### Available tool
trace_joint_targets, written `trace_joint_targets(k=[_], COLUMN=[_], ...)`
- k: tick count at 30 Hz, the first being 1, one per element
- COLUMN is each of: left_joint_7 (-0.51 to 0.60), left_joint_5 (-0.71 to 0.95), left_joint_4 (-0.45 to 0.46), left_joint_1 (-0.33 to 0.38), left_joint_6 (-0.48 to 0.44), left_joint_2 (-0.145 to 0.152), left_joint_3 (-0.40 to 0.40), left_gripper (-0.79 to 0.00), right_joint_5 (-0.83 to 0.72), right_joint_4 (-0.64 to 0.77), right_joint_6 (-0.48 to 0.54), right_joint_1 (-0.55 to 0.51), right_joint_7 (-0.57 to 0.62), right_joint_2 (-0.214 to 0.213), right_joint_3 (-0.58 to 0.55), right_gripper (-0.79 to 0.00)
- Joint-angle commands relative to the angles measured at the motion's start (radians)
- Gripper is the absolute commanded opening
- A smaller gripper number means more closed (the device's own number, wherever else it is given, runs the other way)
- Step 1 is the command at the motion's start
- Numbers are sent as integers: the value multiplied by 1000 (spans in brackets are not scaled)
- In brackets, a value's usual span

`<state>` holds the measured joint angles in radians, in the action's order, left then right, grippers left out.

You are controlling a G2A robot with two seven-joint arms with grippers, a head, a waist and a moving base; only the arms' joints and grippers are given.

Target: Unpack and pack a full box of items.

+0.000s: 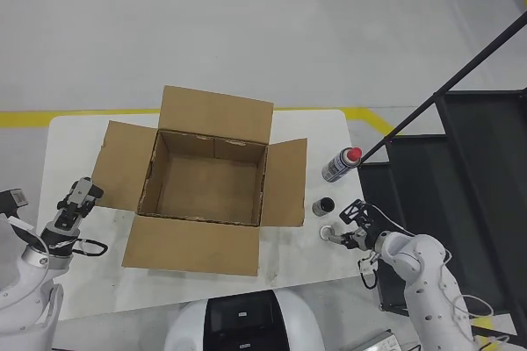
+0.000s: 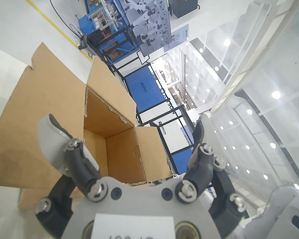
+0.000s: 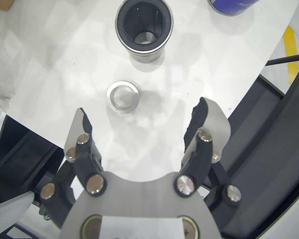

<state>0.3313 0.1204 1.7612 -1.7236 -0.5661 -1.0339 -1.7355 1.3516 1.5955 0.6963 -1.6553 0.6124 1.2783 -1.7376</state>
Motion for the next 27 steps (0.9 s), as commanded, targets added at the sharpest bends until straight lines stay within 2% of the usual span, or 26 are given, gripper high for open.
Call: trace_joint_targets(k=[1,8,10,12,20,27], left_joint_7=[0,0,0,0,0,0], left_joint_5=[0,0,0,0,0,0], left_joint_4=[0,0,0,0,0,0], left_joint_1=[0,0,0,0,0,0], left_joint_6=[0,0,0,0,0,0], left_joint_2=[0,0,0,0,0,0], left_joint_3=[0,0,0,0,0,0], left_gripper=[0,0,0,0,0,0], right_joint_5=[1,3,6,8,9,3], right_joint_4=[-14,-84,-99,-110,-143,-183], right_joint_6=[-8,-24,-27,-29,-41,-49], right_joint_1=[7,48,57,63,77,101], right_joint_7=[2,2,1,-4,-14,-19], right_joint_2=[-2,-5,-7,-10,-20,-26], right_joint_3=[10,66,75,80,89,114], right_gripper=[-413,-459,-511,-526,-474,-526])
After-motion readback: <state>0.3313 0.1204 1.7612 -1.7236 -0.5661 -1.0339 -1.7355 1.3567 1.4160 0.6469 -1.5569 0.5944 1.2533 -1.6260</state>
